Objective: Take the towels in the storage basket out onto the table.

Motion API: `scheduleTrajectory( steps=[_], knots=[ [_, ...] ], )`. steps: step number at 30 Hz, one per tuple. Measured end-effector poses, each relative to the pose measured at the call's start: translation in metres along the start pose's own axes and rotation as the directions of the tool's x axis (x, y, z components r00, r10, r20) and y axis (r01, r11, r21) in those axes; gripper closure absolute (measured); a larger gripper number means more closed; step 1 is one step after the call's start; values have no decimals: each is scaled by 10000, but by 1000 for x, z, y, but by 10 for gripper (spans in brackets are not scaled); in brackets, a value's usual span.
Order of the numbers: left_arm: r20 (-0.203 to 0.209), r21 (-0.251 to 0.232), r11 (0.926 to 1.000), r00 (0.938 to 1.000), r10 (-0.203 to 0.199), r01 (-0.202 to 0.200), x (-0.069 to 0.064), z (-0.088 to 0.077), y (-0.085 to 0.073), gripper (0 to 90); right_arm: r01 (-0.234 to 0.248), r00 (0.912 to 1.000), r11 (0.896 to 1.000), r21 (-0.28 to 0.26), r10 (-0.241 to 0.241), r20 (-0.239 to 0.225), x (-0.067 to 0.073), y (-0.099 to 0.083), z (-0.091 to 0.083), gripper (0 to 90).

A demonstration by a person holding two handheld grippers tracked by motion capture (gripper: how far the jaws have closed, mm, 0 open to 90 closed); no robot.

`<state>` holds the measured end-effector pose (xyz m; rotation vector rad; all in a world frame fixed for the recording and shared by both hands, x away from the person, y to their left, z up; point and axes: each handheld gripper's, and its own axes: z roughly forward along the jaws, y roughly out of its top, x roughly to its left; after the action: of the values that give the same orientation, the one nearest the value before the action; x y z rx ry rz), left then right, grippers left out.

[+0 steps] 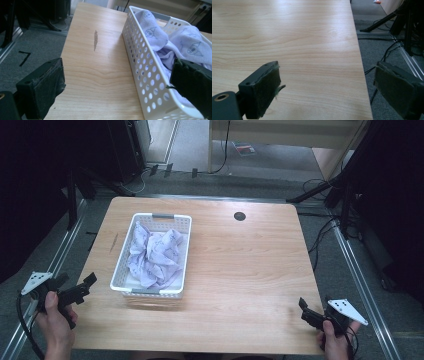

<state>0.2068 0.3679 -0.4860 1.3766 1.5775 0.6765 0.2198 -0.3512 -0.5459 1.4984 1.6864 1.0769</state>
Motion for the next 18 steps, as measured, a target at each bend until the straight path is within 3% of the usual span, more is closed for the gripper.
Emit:
scheduleTrajectory(
  steps=[5,11,18],
  knots=[
    [39,138,9996,9997,248,-248,-9,2,14,2,327,9994,9994,-75,-326,75,3,0,0,59],
    [46,353,9984,9990,446,-448,-23,8,31,1,275,9995,9996,26,-274,-166,2,-1,-1,54],
    [283,785,9935,9964,799,-819,-38,21,39,1,342,9989,9994,60,-340,-333,2,-1,-1,39]
  ],
)
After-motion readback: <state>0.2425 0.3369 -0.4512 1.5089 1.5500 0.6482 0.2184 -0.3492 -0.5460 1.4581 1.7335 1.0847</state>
